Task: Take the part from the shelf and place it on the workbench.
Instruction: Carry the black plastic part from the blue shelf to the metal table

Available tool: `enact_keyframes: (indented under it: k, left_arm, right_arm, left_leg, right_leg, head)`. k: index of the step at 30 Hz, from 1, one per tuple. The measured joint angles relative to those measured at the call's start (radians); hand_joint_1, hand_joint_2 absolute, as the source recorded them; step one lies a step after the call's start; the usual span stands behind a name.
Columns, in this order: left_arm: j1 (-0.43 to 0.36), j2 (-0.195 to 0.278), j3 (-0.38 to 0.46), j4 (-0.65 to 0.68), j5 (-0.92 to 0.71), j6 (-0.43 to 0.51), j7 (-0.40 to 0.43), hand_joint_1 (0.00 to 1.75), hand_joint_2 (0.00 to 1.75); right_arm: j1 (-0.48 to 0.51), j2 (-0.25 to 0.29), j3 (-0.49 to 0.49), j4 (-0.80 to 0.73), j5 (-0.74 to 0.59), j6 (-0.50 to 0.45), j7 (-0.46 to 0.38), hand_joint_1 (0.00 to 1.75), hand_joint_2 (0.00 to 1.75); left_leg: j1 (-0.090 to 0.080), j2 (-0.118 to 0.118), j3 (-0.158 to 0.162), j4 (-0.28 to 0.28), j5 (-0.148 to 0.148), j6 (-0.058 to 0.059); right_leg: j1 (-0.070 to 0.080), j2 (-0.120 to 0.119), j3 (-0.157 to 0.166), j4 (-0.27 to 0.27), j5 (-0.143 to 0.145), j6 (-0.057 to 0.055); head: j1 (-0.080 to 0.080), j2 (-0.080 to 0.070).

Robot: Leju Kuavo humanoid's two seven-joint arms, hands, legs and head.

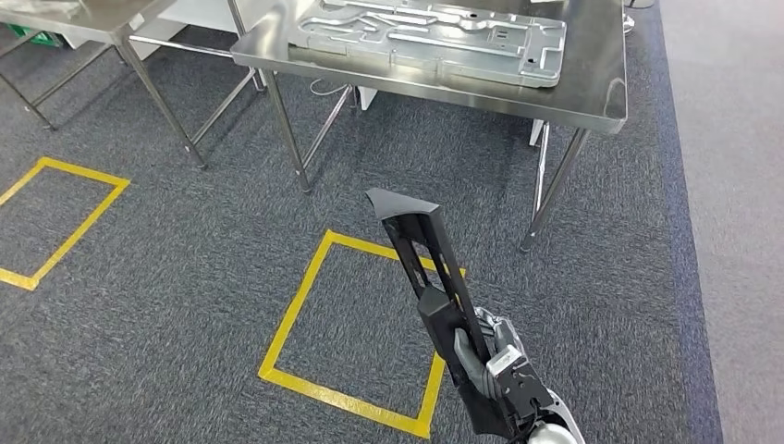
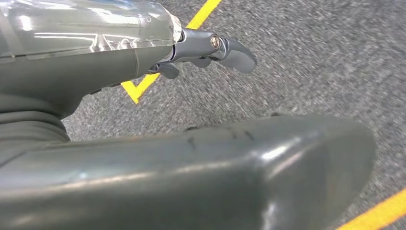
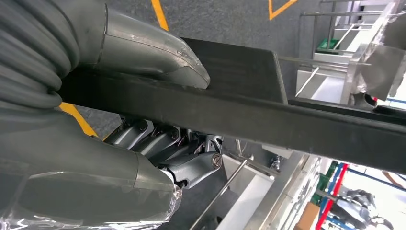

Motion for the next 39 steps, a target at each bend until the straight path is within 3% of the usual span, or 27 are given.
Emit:
enact_keyframes:
  k: [1,4,5,6,8,10,12,15,17,19,20,21,24,25,26,30,32,34,35,36,37,39]
  left_arm:
    - [0.000,0.000,0.000,0.000,0.000,0.000,0.000,0.00,0.00]
    - [0.001,0.000,0.001,0.000,0.001,-0.001,0.001,0.00,0.00]
    - [0.002,0.000,0.002,0.000,0.002,-0.001,0.001,0.00,0.00]
    - [0.003,0.000,0.002,0.000,0.003,-0.002,0.002,0.00,0.00]
    - [0.006,0.000,0.003,0.000,0.003,-0.003,0.003,0.00,0.00]
    - [0.007,0.001,0.005,0.000,0.003,-0.003,0.003,0.00,0.00]
    - [0.008,0.001,0.007,0.000,0.004,-0.003,0.004,0.00,0.00]
    - [0.010,-0.002,0.008,0.000,0.005,-0.003,0.004,0.00,0.00]
    - [0.009,-0.003,0.008,0.000,0.006,-0.003,0.004,0.00,0.00]
    - [0.006,-0.003,0.008,0.000,0.006,-0.003,0.003,0.00,0.00]
    - [0.006,-0.004,0.008,0.000,0.006,-0.003,0.003,0.00,0.00]
    - [0.006,-0.004,0.008,0.000,0.006,-0.003,0.004,0.00,0.00]
    - [0.008,-0.005,0.009,0.000,0.006,-0.003,0.005,0.00,0.00]
    - [0.007,-0.006,0.009,0.000,0.005,-0.004,0.005,0.00,0.00]
    - [0.006,-0.006,0.009,0.000,0.004,-0.004,0.006,0.00,0.00]
    - [0.003,-0.005,0.009,0.000,-0.011,-0.018,0.010,0.00,0.00]
    - [0.001,-0.003,0.008,0.000,-0.022,-0.028,0.012,0.00,0.00]
    - [0.000,-0.001,0.005,0.000,-0.033,-0.039,0.012,0.00,0.00]
    - [0.001,0.000,0.003,0.000,-0.038,-0.045,0.013,0.00,0.00]
    - [0.002,0.002,0.001,0.000,-0.044,-0.051,0.014,0.00,0.00]
    - [0.003,0.004,-0.001,0.000,-0.049,-0.057,0.016,0.00,0.00]
    - [0.004,0.008,-0.003,0.000,-0.057,-0.067,0.020,0.00,0.00]
  right_arm:
    - [-0.001,0.001,0.001,0.002,0.003,-0.002,0.000,1.75,1.75]
    - [-0.002,0.002,0.004,0.008,0.039,-0.024,0.006,1.75,1.75]
    - [0.000,0.002,0.005,0.010,0.054,-0.033,0.011,1.75,1.75]
    - [0.002,0.002,0.005,0.012,0.064,-0.040,0.015,1.75,1.75]
    - [0.004,0.004,0.006,0.013,0.068,-0.044,0.020,1.75,1.75]
    - [0.006,0.008,0.006,0.012,0.064,-0.041,0.021,1.75,1.75]
    - [0.009,0.010,0.006,0.011,0.064,-0.040,0.020,1.75,1.75]
    - [0.015,0.011,0.006,0.007,0.065,-0.040,0.019,1.75,1.75]
    - [0.014,0.012,0.006,0.005,0.065,-0.041,0.018,1.75,1.75]
    - [0.017,0.012,0.006,0.004,0.065,-0.041,0.018,1.75,1.75]
    - [0.020,0.011,0.006,0.004,0.065,-0.041,0.018,1.75,1.75]
    - [0.022,0.011,0.006,0.005,0.065,-0.041,0.018,1.75,1.75]
    - [0.024,0.011,0.006,0.005,0.069,-0.043,0.017,1.75,1.75]
    - [0.023,0.010,0.006,0.005,0.074,-0.047,0.016,1.75,1.75]
    - [0.021,0.009,0.006,0.004,0.084,-0.052,0.014,1.75,1.75]
    - [-0.025,0.004,0.006,-0.011,0.123,-0.071,0.023,1.75,1.75]
    - [-0.092,-0.001,0.005,-0.019,0.115,-0.059,0.051,1.75,1.75]
    - [-0.176,-0.008,0.000,-0.020,0.099,-0.040,0.093,1.75,1.75]
    - [-0.220,-0.012,-0.004,-0.017,0.091,-0.031,0.115,1.75,1.75]
    - [-0.265,-0.017,-0.010,-0.013,0.085,-0.022,0.137,1.75,1.75]
    - [-0.312,-0.022,-0.016,-0.006,0.079,-0.012,0.159,1.75,1.75]
    - [-0.410,-0.033,-0.028,0.010,0.067,0.009,0.197,1.75,1.75]
  left_leg:
    - [0.001,0.004,-0.027,0.049,-0.011,-0.003]
    - [0.000,0.011,-0.146,0.223,-0.069,-0.008]
    - [0.000,0.011,-0.172,0.243,-0.073,-0.005]
    - [-0.001,0.011,-0.183,0.229,-0.058,0.000]
    - [-0.008,0.013,-0.161,0.116,0.030,0.019]
    - [-0.020,0.016,-0.134,0.019,0.085,0.038]
    - [-0.028,0.017,-0.124,-0.011,0.086,0.049]
    - [-0.021,0.013,-0.082,-0.044,0.092,0.059]
    - [-0.016,0.012,-0.058,-0.057,0.087,0.065]
    - [-0.016,0.008,-0.047,-0.058,0.075,0.067]
    - [-0.016,0.006,-0.040,-0.057,0.067,0.067]
    - [-0.016,0.004,-0.030,-0.057,0.059,0.065]
    - [-0.015,0.001,0.006,-0.054,0.030,0.055]
    - [-0.015,0.000,0.012,-0.052,0.022,0.049]
    - [-0.016,0.000,0.014,-0.051,0.015,0.044]
    - [-0.016,0.002,0.008,-0.020,0.004,0.022]
    - [-0.012,0.007,-0.046,0.077,-0.018,0.012]
    - [-0.006,0.010,-0.134,0.206,-0.063,0.001]
    - [-0.003,0.010,-0.169,0.245,-0.077,-0.002]
    - [-0.001,0.011,-0.188,0.250,-0.074,-0.004]
    - [0.000,0.012,-0.189,0.218,-0.048,-0.003]
    - [0.001,0.017,-0.161,0.087,0.052,0.002]
  right_leg:
    - [0.000,-0.002,0.009,-0.002,-0.005,-0.006]
    - [0.006,-0.011,0.035,-0.003,-0.028,-0.015]
    - [0.009,-0.013,0.046,-0.003,-0.037,-0.016]
    - [0.012,-0.015,0.058,-0.003,-0.046,-0.016]
    - [0.017,-0.018,0.084,-0.005,-0.065,-0.016]
    - [0.020,-0.021,0.100,-0.007,-0.081,-0.010]
    - [0.020,-0.022,0.110,-0.008,-0.083,0.002]
    - [0.021,-0.019,0.113,0.025,-0.078,0.018]
    - [0.017,-0.012,0.064,0.114,-0.109,0.024]
    - [0.014,-0.009,-0.016,0.216,-0.157,0.033]
    - [0.011,-0.008,-0.045,0.239,-0.167,0.037]
    - [0.010,-0.008,-0.059,0.231,-0.155,0.040]
    - [0.007,-0.007,-0.032,0.071,-0.023,0.040]
    - [0.010,-0.007,-0.022,0.028,0.002,0.034]
    - [0.013,-0.007,-0.019,0.005,0.016,0.027]
    - [0.010,-0.004,-0.006,-0.009,0.015,-0.002]
    - [0.005,-0.002,0.006,-0.015,0.011,-0.010]
    - [0.003,0.000,0.014,-0.015,0.002,-0.012]
    - [0.003,0.001,0.021,-0.015,-0.004,-0.011]
    - [0.002,0.001,0.029,-0.015,-0.010,-0.009]
    - [0.001,0.001,0.038,-0.015,-0.016,-0.007]
    - [0.000,0.000,0.056,-0.015,-0.030,0.001]
  head:
    - [0.000,0.000]
    - [0.000,0.000]
    - [0.000,0.000]
    - [0.000,0.000]
    - [0.000,0.000]
    - [0.000,0.000]
    - [0.000,0.000]
    - [0.000,0.000]
    - [0.000,0.000]
    - [0.000,0.000]
    - [-0.001,0.000]
    - [-0.001,0.000]
    - [-0.001,0.000]
    - [0.000,0.000]
    - [0.000,0.000]
    - [0.000,0.000]
    - [0.000,0.000]
    - [0.000,0.000]
    - [0.000,0.000]
    - [0.000,0.000]
    - [0.000,0.000]
    - [0.000,0.000]
